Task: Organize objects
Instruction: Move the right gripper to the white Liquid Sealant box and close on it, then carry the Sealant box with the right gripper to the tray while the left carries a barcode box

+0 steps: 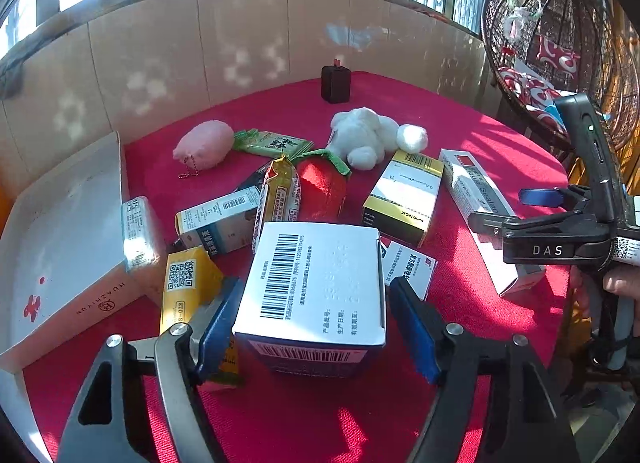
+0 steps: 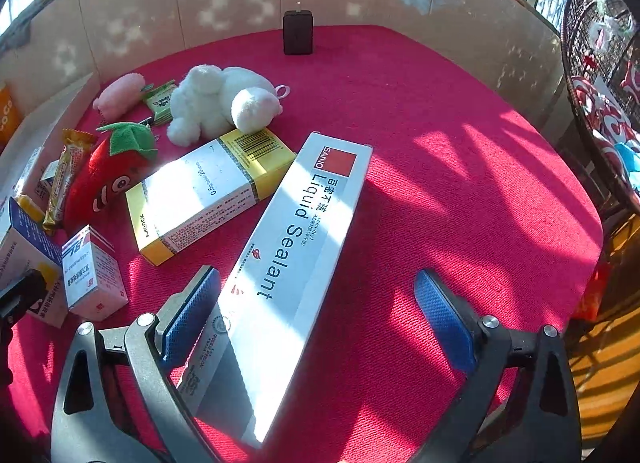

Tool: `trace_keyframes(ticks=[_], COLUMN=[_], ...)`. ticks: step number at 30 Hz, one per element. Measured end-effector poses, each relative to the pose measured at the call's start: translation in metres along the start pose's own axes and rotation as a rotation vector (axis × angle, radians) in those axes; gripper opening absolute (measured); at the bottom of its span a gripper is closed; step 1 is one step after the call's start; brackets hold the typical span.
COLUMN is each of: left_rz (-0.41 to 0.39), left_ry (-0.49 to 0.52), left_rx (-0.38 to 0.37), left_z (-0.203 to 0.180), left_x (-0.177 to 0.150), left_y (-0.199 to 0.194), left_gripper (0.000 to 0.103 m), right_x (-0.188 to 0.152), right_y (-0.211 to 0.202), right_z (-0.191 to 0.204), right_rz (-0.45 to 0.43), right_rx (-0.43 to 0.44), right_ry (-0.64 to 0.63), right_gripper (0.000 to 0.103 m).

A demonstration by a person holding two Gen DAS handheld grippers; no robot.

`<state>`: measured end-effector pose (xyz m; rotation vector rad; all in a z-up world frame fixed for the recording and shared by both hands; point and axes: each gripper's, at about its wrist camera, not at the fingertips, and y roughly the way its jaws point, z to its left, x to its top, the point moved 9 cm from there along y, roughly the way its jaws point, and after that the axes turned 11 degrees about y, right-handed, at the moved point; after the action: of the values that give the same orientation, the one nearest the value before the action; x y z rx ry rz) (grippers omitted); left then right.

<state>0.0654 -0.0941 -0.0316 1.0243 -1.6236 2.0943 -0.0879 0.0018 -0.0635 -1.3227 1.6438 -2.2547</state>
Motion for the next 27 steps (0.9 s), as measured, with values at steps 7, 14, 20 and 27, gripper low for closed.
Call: trace_keyframes(ticks=[7, 14, 20, 27], left_rz=[0.013, -0.017, -0.098, -0.182], left_ry=[-0.026, -0.051, -0.046, -0.100], left_rx=[0.014, 0.004, 0.069, 0.261], left_z=[0.001, 0.000, 0.003, 0.033], left_x=[-0.004, -0.006, 0.005, 0.023], left_y=[0.006, 0.000, -0.027, -0.070], left_gripper=[0.066, 0.049, 0.049, 0.049], right_x=[-0.006, -0.006, 0.013, 0.044], right_y=[0.015, 0.005, -0.026, -0.078], right_z=[0.025, 0.024, 0.008, 0.018], right_rz=[0.039, 0.003, -0.097, -0.275], right_rx=[0.029, 0.049, 0.108, 0.162], right_ry=[-0.064, -0.081, 0.002, 0.015], right_gripper=[0.070, 0.043, 0.042, 0.043])
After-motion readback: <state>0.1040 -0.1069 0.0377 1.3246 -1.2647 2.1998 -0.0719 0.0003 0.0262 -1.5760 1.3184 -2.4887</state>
